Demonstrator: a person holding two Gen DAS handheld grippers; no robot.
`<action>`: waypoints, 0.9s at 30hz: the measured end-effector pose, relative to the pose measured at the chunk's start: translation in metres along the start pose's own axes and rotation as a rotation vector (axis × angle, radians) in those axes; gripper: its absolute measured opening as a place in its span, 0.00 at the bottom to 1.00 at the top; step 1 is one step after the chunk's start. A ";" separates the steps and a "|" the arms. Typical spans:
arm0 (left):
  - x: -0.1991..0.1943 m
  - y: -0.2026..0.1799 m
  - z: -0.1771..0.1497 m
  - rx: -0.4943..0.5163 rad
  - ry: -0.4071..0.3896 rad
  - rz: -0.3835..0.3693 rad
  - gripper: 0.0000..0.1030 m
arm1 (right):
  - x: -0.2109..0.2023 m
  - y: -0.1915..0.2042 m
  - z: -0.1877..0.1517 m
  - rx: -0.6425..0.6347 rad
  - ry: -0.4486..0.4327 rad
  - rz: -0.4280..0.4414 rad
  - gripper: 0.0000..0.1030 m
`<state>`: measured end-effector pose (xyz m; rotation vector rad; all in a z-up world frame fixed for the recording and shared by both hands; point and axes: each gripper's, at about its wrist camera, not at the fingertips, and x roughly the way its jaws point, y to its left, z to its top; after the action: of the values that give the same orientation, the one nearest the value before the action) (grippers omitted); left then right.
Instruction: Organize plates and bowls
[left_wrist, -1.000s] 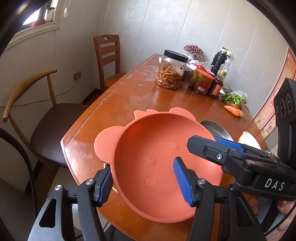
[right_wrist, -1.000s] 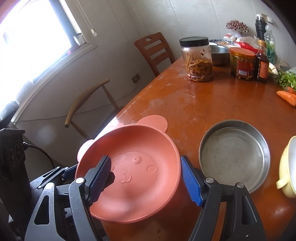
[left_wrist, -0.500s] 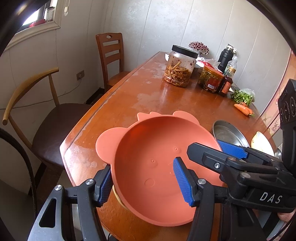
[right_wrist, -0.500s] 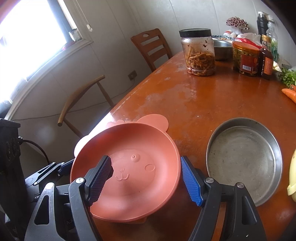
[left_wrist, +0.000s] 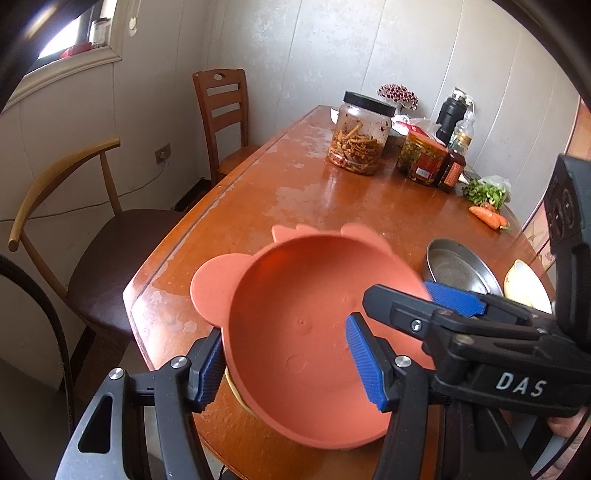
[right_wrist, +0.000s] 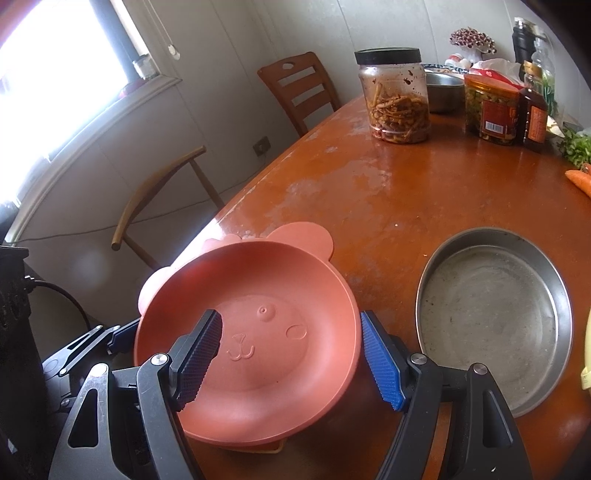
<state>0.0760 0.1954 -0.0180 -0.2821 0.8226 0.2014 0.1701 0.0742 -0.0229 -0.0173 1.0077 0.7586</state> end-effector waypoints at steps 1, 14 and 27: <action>-0.001 0.000 0.000 0.002 -0.002 0.004 0.59 | 0.000 0.000 0.000 0.002 -0.001 0.004 0.75; -0.003 0.013 0.000 -0.038 -0.005 0.018 0.59 | -0.003 0.000 -0.001 -0.004 -0.009 0.004 0.75; -0.018 0.015 0.000 -0.058 -0.030 0.002 0.60 | -0.030 -0.001 -0.002 -0.026 -0.041 -0.027 0.75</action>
<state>0.0600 0.2083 -0.0074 -0.3317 0.7881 0.2309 0.1597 0.0560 -0.0015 -0.0376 0.9575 0.7440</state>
